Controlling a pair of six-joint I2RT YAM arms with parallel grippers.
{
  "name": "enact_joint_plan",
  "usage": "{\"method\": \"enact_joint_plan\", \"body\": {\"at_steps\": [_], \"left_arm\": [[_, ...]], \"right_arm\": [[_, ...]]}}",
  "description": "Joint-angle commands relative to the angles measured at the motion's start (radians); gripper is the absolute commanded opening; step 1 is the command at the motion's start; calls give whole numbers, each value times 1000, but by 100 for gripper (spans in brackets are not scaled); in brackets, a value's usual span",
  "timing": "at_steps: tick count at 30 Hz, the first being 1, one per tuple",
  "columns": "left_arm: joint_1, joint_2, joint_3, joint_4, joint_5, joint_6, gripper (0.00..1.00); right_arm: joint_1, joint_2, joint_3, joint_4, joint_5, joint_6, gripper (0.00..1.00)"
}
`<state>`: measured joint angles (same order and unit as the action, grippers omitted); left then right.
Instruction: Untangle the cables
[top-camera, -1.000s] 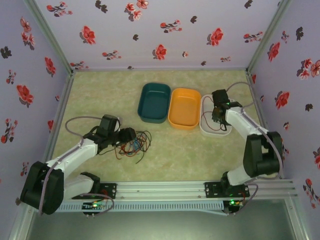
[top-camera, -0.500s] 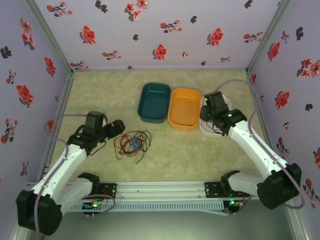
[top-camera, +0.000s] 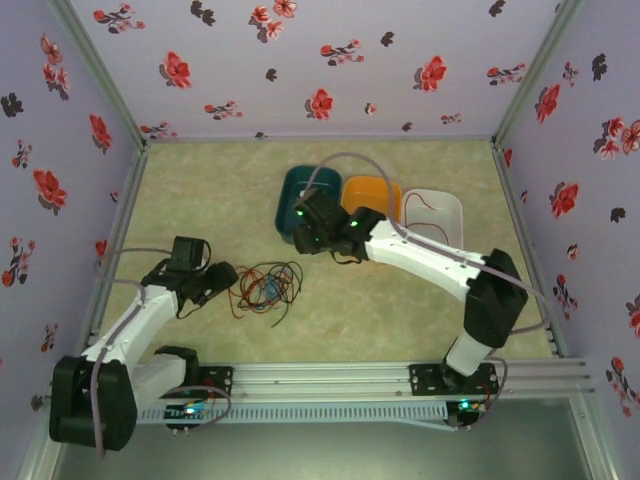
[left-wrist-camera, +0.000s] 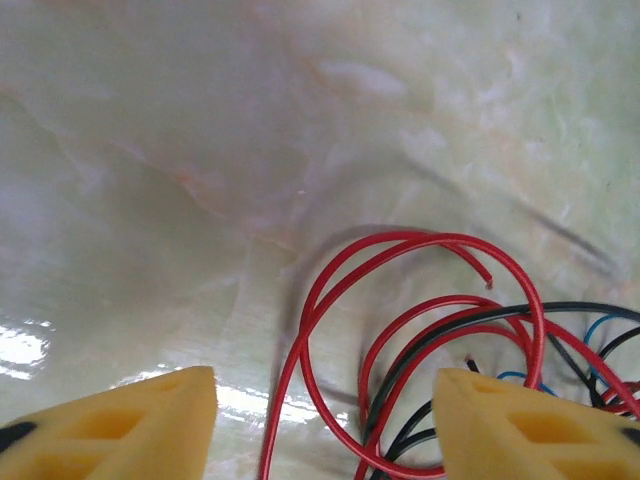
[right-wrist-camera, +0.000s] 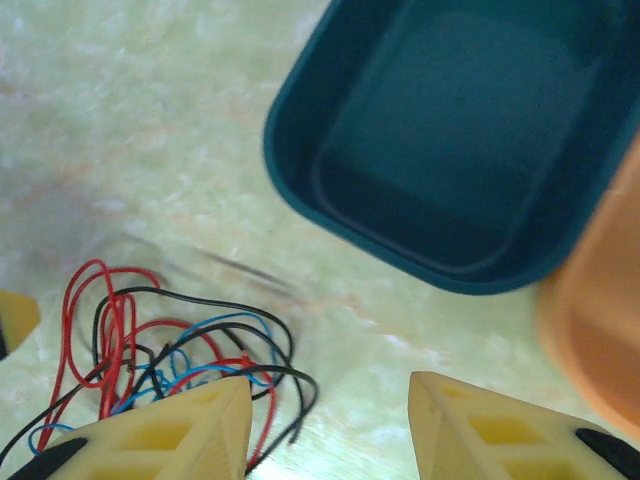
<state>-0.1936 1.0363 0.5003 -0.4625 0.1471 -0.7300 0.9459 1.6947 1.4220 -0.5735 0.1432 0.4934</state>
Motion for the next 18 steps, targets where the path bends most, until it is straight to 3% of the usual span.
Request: {"method": "enact_joint_plan", "body": {"at_steps": [1, 10, 18], "left_arm": [[-22, 33, -39, 128, 61, -18, 53], [-141, 153, -77, 429, 88, -137, 31], [-282, 315, 9, 597, 92, -154, 28]], "right_arm": [[12, 50, 73, 9, -39, -32, 46], [34, 184, 188, -65, -81, -35, 41], [33, 207, 206, -117, -67, -20, 37]]}}
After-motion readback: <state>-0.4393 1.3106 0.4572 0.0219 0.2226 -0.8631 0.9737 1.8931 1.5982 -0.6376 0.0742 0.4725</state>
